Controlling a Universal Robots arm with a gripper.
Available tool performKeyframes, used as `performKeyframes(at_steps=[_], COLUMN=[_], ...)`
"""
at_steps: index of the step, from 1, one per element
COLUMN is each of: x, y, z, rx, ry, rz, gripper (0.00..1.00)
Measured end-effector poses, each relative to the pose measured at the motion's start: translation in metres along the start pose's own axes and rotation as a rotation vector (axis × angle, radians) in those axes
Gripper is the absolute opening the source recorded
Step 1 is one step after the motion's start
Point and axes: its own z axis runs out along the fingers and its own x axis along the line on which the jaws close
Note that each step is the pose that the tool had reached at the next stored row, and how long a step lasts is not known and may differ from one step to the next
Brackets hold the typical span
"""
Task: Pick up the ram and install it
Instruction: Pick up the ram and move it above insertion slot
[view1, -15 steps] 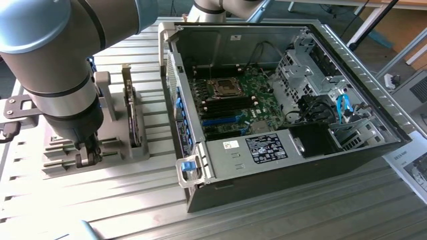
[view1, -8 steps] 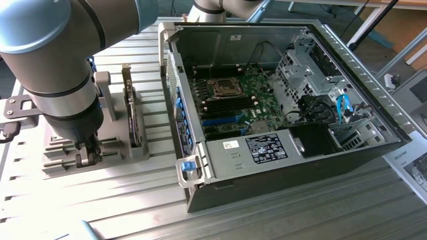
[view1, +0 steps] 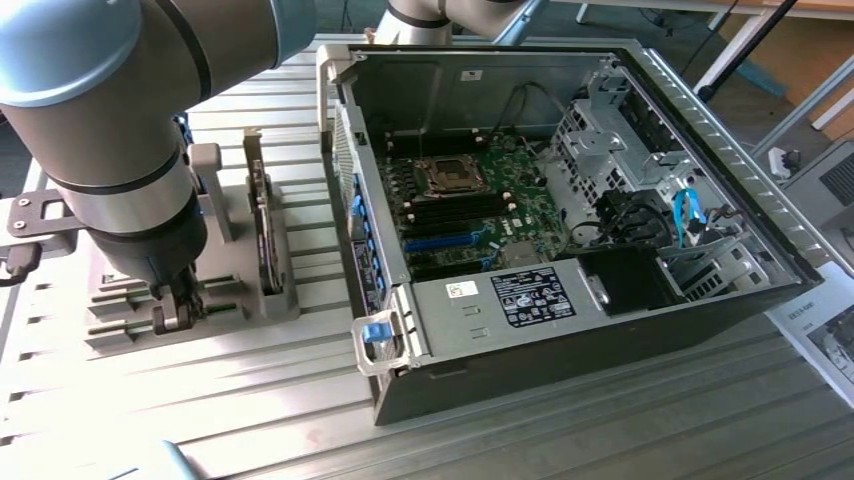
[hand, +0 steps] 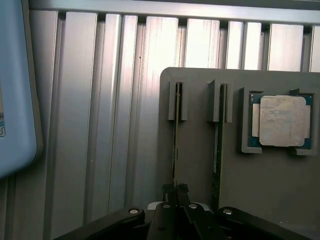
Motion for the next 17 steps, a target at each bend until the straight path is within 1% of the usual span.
performKeyframes(at_steps=[13, 17], x=[0.0000, 0.0001], y=[0.0000, 0.0001], z=[-0.0001, -0.0028], rx=[0.0001, -0.0001], ry=[0.0000, 0.0001], rz=[0.000, 0.000], gripper=[0.12, 0.12])
